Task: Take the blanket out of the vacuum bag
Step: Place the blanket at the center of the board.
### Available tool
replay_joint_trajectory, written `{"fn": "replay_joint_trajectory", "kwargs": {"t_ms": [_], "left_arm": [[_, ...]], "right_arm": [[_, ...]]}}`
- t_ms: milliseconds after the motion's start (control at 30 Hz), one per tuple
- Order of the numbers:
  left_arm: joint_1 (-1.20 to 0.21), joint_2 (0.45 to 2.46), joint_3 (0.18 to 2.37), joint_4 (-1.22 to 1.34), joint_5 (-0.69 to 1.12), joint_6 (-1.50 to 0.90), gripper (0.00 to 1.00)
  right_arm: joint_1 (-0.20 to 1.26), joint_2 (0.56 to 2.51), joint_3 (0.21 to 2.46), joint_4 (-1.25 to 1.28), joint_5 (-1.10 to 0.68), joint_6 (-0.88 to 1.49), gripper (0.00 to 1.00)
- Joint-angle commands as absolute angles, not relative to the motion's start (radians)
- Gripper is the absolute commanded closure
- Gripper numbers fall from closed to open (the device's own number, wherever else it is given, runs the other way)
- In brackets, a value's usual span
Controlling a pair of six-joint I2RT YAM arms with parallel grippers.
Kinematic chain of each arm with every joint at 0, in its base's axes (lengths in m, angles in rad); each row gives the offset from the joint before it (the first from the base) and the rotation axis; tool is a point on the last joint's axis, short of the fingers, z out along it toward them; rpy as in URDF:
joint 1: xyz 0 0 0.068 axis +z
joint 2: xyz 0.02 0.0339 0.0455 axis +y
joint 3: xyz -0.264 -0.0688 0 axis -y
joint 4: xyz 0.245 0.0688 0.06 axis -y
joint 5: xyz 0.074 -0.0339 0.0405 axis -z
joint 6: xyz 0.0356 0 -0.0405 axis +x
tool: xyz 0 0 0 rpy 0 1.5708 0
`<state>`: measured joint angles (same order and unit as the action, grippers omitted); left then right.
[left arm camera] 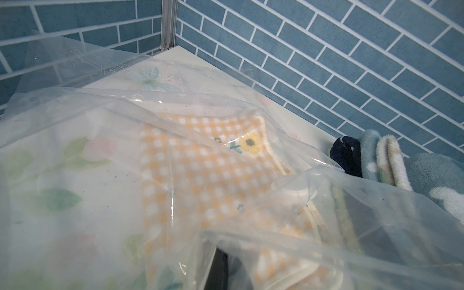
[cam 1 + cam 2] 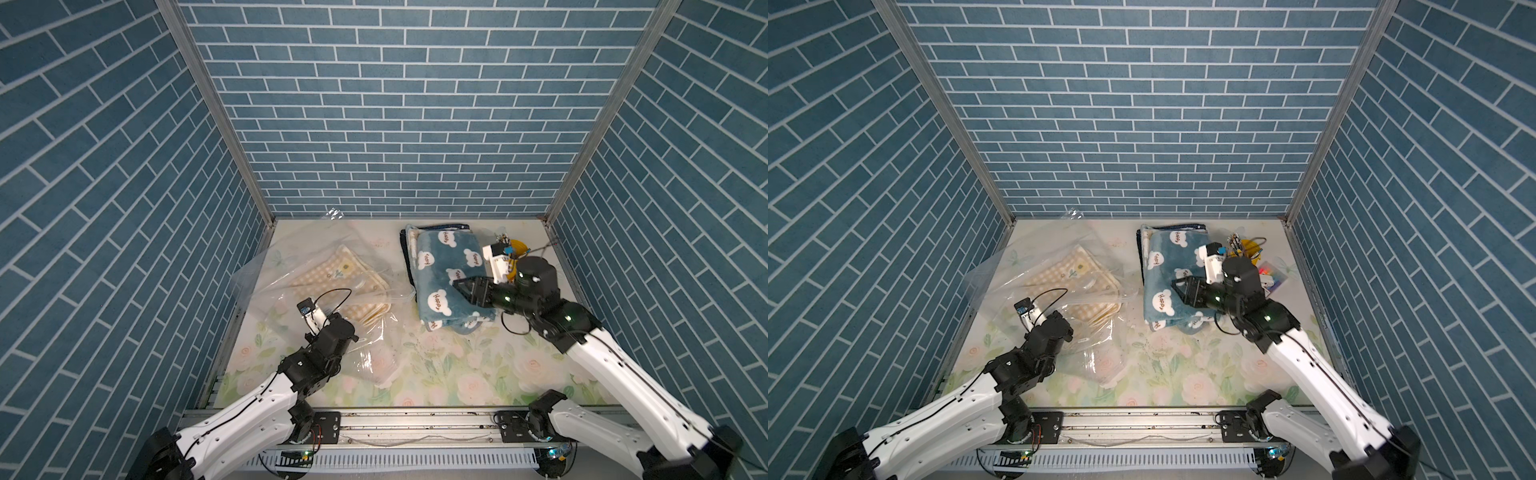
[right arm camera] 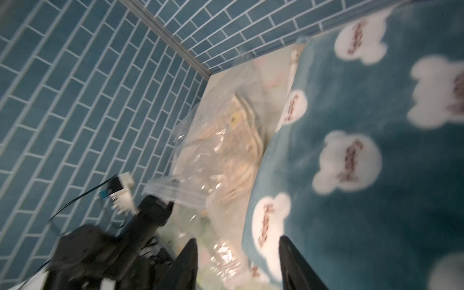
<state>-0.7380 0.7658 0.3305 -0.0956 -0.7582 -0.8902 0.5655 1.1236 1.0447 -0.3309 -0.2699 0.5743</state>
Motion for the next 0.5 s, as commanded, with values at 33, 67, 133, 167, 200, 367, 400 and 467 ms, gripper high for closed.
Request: {"fn": "replay_joint_trajectory", "kwargs": {"t_ms": [33, 67, 133, 167, 200, 367, 400, 467], "left_arm": [[-0.733, 0.757, 0.33, -0.108, -0.75, -0.895, 1.0], [-0.732, 0.753, 0.325, -0.106, -0.748, -0.897, 1.0], [-0.731, 0.751, 0.324, -0.114, -0.746, -0.897, 1.0], [-0.732, 0.751, 0.327, -0.123, -0.749, -0.896, 1.0], [-0.731, 0.751, 0.332, -0.13, -0.753, -0.892, 1.0], [-0.731, 0.755, 0.352, -0.134, -0.758, -0.862, 1.0], [-0.73, 0.756, 0.355, -0.136, -0.759, -0.858, 1.0], [-0.73, 0.758, 0.352, -0.136, -0.761, -0.856, 1.0]], "right_arm": [[0.563, 1.497, 1.291, -0.332, 0.041, 0.291, 0.35], [0.561, 1.59, 1.373, -0.346, 0.093, 0.282, 0.35], [0.567, 1.726, 1.491, -0.345, 0.129, 0.279, 0.33], [0.569, 1.778, 1.532, -0.336, 0.146, 0.283, 0.32], [0.569, 1.822, 1.569, -0.34, 0.153, 0.287, 0.31], [0.574, 1.982, 1.723, -0.387, 0.122, 0.281, 0.29], [0.582, 1.98, 1.718, -0.378, 0.141, 0.279, 0.28], [0.586, 1.952, 1.675, -0.338, 0.149, 0.287, 0.27]]}}
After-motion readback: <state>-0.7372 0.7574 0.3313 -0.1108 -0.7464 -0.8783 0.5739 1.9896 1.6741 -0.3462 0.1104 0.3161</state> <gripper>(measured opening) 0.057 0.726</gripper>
